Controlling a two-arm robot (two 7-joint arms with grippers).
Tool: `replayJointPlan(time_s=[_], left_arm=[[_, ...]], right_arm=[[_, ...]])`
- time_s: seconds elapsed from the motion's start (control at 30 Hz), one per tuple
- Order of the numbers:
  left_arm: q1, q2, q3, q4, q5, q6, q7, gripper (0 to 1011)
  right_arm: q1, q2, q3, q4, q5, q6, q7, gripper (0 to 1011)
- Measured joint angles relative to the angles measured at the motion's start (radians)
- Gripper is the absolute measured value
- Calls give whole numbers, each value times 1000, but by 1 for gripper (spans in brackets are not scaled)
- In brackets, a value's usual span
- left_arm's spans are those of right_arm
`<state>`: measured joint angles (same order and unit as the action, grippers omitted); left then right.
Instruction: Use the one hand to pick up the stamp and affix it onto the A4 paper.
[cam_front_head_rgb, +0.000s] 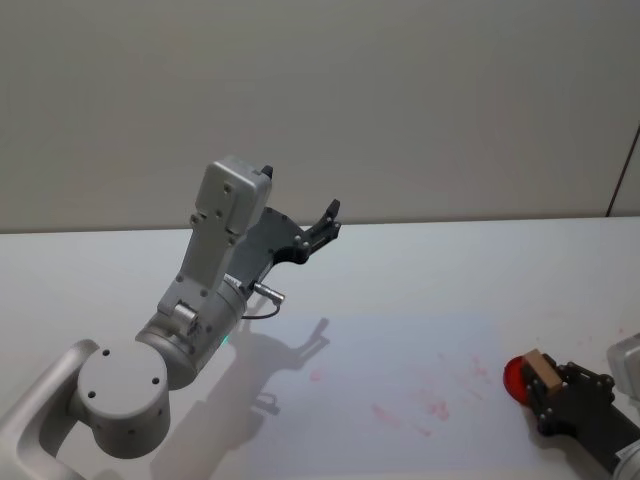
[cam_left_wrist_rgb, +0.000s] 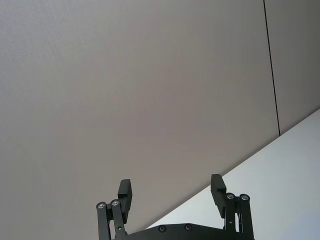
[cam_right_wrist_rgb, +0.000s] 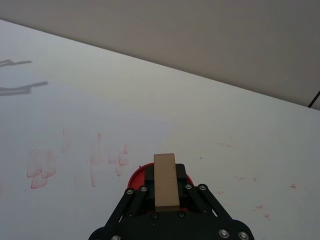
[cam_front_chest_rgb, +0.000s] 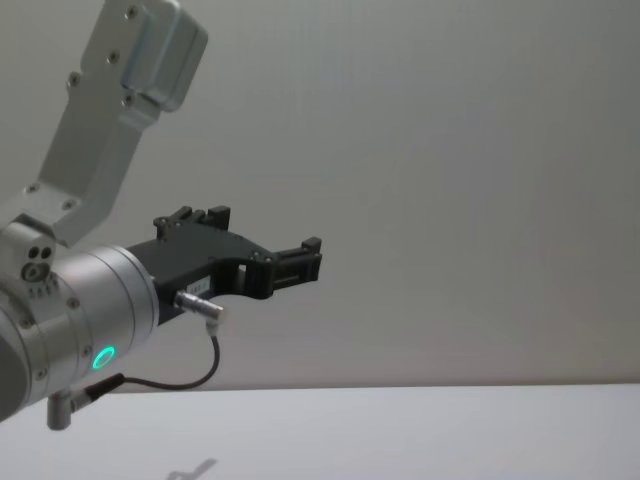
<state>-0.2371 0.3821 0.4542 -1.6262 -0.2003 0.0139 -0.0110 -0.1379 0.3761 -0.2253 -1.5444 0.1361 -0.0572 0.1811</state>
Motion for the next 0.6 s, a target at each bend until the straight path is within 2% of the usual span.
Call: replayJointPlan(time_s=[0.1, 0.3, 0.33, 0.37, 0.43, 0.6], left_arm=[[0, 0, 0, 0, 0, 0, 0, 1001], [0, 0, 0, 0, 0, 0, 0, 1001], [0, 0, 0, 0, 0, 0, 0, 1001], [0, 0, 0, 0, 0, 0, 0, 1001], [0, 0, 0, 0, 0, 0, 0, 1001], [0, 0, 0, 0, 0, 0, 0, 1001]], right_arm=[[3, -2, 0, 5, -3, -1, 0, 233], [9, -7, -1, 15, -6, -3, 0, 440], [10, -8, -1, 16, -6, -3, 0, 440], [11, -9, -1, 17, -6, -3, 0, 503], [13, -10, 0, 17, -5, -3, -1, 538], [15, -12, 2, 14, 2, -4, -4, 726]])
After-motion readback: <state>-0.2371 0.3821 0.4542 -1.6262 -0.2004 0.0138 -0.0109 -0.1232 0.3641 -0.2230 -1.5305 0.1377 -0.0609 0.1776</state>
